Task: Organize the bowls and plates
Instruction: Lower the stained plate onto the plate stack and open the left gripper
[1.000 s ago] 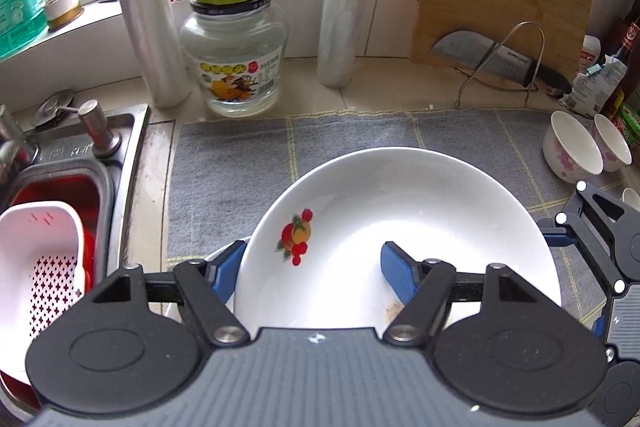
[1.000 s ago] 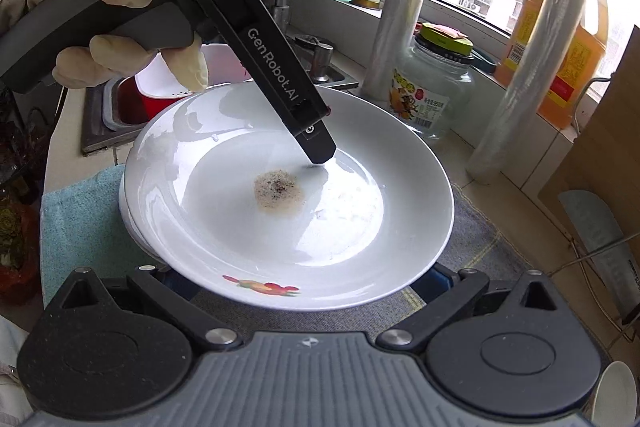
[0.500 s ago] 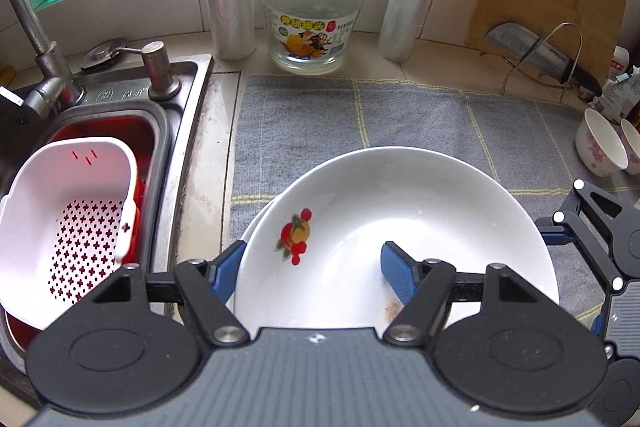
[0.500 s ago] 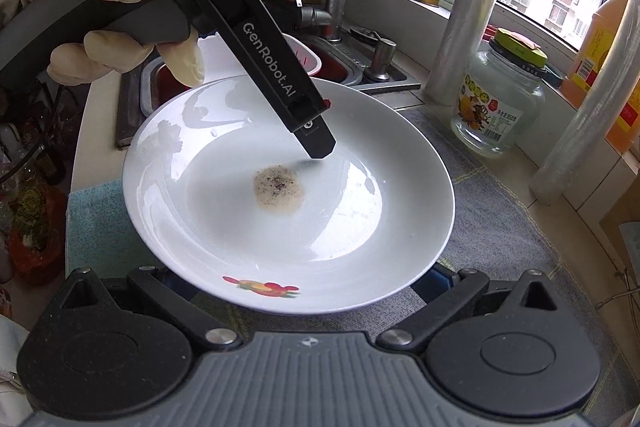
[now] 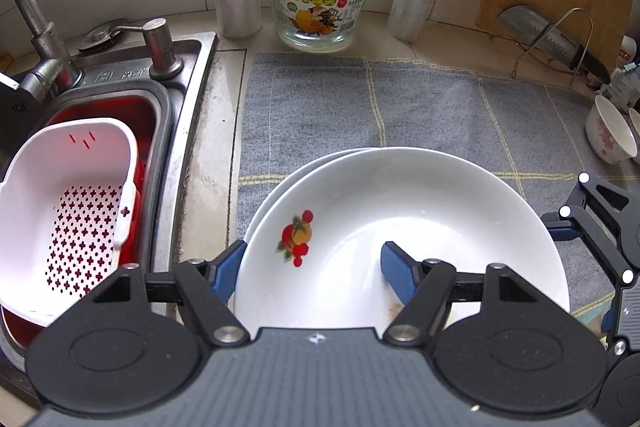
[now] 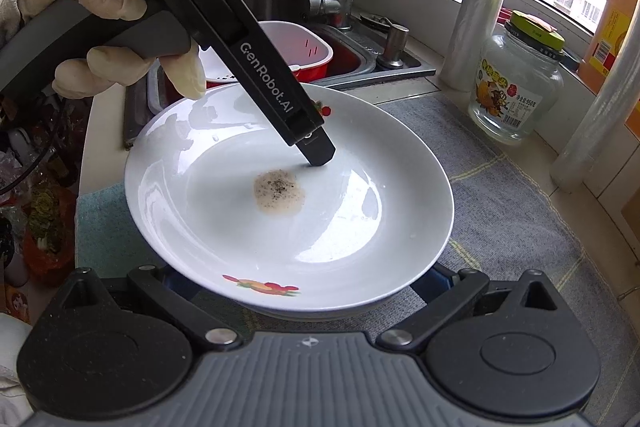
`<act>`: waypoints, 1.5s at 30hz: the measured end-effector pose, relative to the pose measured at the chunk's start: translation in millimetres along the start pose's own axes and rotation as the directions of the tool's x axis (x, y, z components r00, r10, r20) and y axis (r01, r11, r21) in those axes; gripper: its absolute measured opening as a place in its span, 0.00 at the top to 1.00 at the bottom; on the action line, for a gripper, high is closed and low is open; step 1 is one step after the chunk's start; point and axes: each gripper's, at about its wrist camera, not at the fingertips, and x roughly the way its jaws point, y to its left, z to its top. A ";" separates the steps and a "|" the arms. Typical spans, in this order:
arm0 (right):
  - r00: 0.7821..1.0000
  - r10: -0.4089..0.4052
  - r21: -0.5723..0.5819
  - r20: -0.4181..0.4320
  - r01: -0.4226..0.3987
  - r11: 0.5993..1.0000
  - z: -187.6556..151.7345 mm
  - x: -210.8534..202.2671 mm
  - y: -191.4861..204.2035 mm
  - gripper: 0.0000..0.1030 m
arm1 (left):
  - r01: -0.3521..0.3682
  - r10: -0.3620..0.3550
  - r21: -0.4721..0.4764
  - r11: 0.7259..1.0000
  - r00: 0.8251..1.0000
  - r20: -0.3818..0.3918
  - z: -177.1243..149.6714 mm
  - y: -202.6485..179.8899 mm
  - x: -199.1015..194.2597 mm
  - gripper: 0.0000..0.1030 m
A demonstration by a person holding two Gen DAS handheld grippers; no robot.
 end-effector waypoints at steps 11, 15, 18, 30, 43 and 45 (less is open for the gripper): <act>1.000 0.021 0.002 -0.017 -0.021 1.000 0.4 -0.9 1.2 0.00 | 0.056 -0.057 0.066 0.996 0.998 0.002 5.3 -19.1 0.0 0.31; 1.000 0.018 0.008 -0.018 -0.018 1.000 -1.6 -3.0 -0.8 0.00 | 0.055 -0.055 0.114 0.992 0.998 -0.004 5.3 -33.2 3.5 0.31; 0.999 0.015 0.011 -0.032 -0.015 1.000 -6.5 -3.1 0.3 0.00 | 0.050 -0.049 0.106 0.993 0.999 -0.012 4.9 -33.8 6.4 0.31; 0.999 -0.033 -0.041 -0.007 0.033 0.999 -9.9 -12.9 4.2 0.00 | 0.027 -0.028 0.120 0.992 1.000 0.009 -1.3 -39.9 3.5 0.22; 0.994 -0.108 0.028 0.022 0.108 0.994 -16.3 -31.4 -10.3 0.00 | 0.019 -0.023 0.057 0.998 0.997 0.071 -7.4 -34.7 -10.7 0.15; 0.992 -0.120 0.049 0.026 0.119 0.992 -16.4 -32.1 -13.3 0.00 | 0.012 -0.016 0.045 0.999 0.997 0.079 -9.1 -34.7 -13.0 0.15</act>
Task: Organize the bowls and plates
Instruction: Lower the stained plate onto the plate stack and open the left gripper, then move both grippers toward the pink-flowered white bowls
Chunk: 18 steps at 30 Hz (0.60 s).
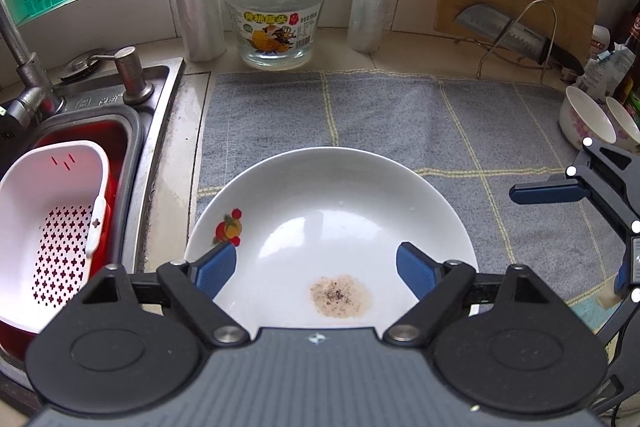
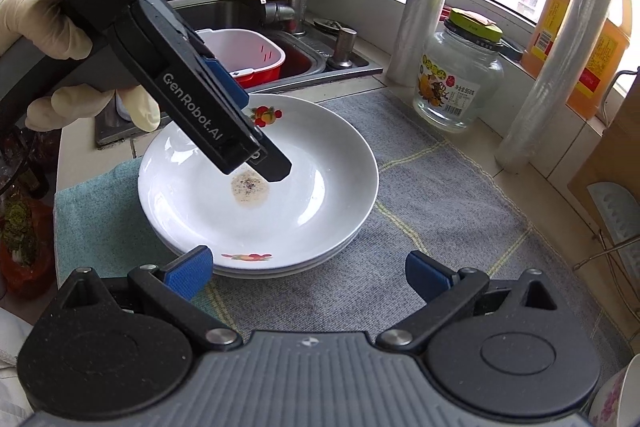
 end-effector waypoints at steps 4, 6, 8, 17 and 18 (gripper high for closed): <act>1.000 -0.001 0.047 -0.007 0.002 0.999 -3.0 5.5 -5.2 0.00 | -0.015 0.016 -0.009 1.000 1.000 0.025 -2.5 -3.6 -6.9 0.15; 1.000 -0.001 0.059 -0.009 0.002 0.998 -4.0 5.8 -5.9 0.00 | -0.024 0.024 -0.005 1.000 0.999 0.046 -3.6 -6.9 -11.9 0.15; 1.000 -0.017 0.057 -0.009 0.017 0.998 -5.2 4.3 -4.5 0.00 | -0.035 0.035 -0.002 0.999 0.996 0.079 -4.1 -10.5 -18.0 0.14; 0.993 -0.121 0.161 -0.013 0.121 0.979 -20.1 -15.6 -13.7 0.00 | 0.031 -0.039 0.051 0.998 0.984 0.173 -0.9 -39.0 -27.8 0.08; 0.989 -0.145 0.187 -0.022 0.146 0.971 -25.6 -19.5 -16.9 0.00 | 0.045 -0.055 0.063 0.997 0.983 0.173 0.1 -44.0 -26.7 0.08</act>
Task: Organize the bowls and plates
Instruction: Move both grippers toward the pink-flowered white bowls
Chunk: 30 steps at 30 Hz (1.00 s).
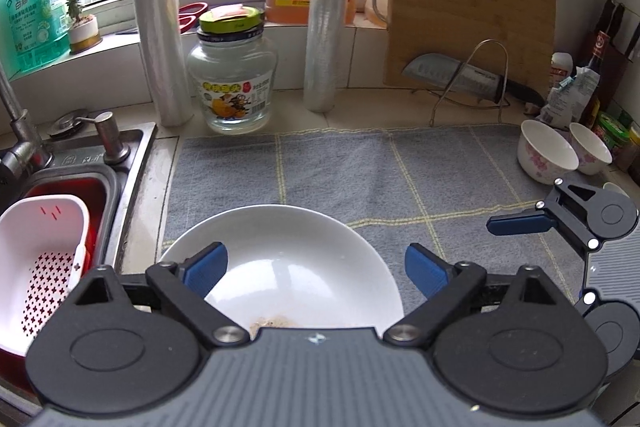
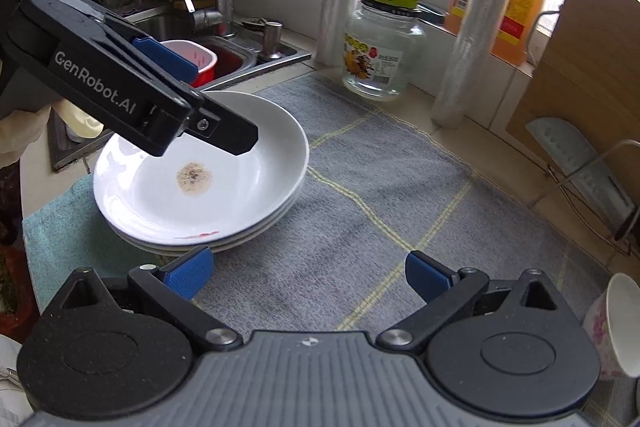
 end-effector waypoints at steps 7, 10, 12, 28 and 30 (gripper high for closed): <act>0.990 -0.138 0.160 -0.024 0.140 0.977 -40.5 -36.7 -36.0 0.00 | 0.089 -0.090 0.048 0.995 0.996 0.001 1.8 -42.3 9.6 0.07; 0.983 -0.183 0.196 -0.025 0.185 0.963 -58.8 -54.9 -53.7 0.00 | 0.108 -0.107 0.071 0.992 0.994 -0.006 0.2 -67.0 12.1 0.07; 0.979 -0.204 0.209 -0.022 0.204 0.956 -70.5 -65.6 -66.0 0.00 | 0.113 -0.112 0.084 0.990 0.994 -0.009 -0.8 -85.8 14.1 0.07; 0.966 -0.253 0.222 0.047 0.237 0.946 -168.7 -169.1 -172.6 0.00 | 0.171 -0.168 0.182 0.968 0.985 -0.033 -0.5 -259.4 23.0 0.06; 0.965 -0.258 0.241 0.044 0.241 0.940 -177.9 -175.0 -181.7 0.00 | 0.204 -0.197 0.221 0.954 0.979 -0.051 1.5 -272.8 27.2 0.06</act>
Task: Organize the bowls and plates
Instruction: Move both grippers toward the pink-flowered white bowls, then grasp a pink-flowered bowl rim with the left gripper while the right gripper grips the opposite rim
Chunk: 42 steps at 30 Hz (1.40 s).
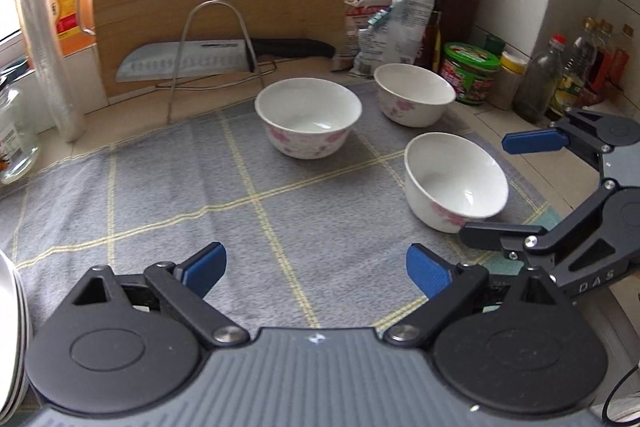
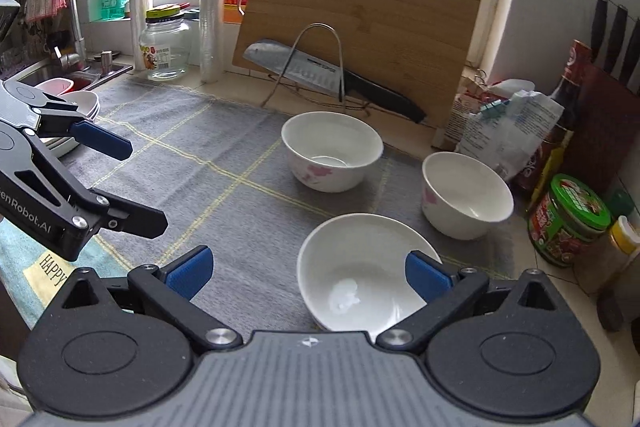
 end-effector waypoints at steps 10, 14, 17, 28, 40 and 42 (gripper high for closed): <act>0.992 -0.084 0.049 -0.098 0.089 0.995 -31.0 7.5 -35.5 0.00 | 0.143 -0.136 0.205 0.968 0.990 -0.050 12.3 -22.2 41.9 0.06; 0.988 -0.071 0.049 -0.134 0.078 0.996 -37.9 15.5 -48.4 0.00 | 0.180 -0.164 0.264 0.948 0.983 -0.079 17.2 -30.5 54.4 0.06; 0.988 -0.015 0.038 -0.155 0.021 0.999 -42.3 24.2 -59.6 0.00 | 0.208 -0.187 0.300 0.931 0.978 -0.097 21.9 -39.3 64.6 0.06; 0.964 0.165 -0.135 -0.208 -0.196 0.971 -44.5 53.2 -85.8 0.00 | 0.246 -0.187 0.448 0.859 0.967 -0.173 31.1 -73.9 96.9 0.09; 0.930 0.293 -0.340 -0.223 -0.356 0.870 -31.1 58.2 -84.1 0.12 | 0.270 -0.199 0.498 0.824 0.961 -0.191 38.7 -79.2 109.3 0.16; 0.927 0.301 -0.356 -0.222 -0.365 0.860 -28.9 58.8 -84.8 0.13 | 0.265 -0.195 0.509 0.819 0.963 -0.188 38.7 -80.8 109.3 0.16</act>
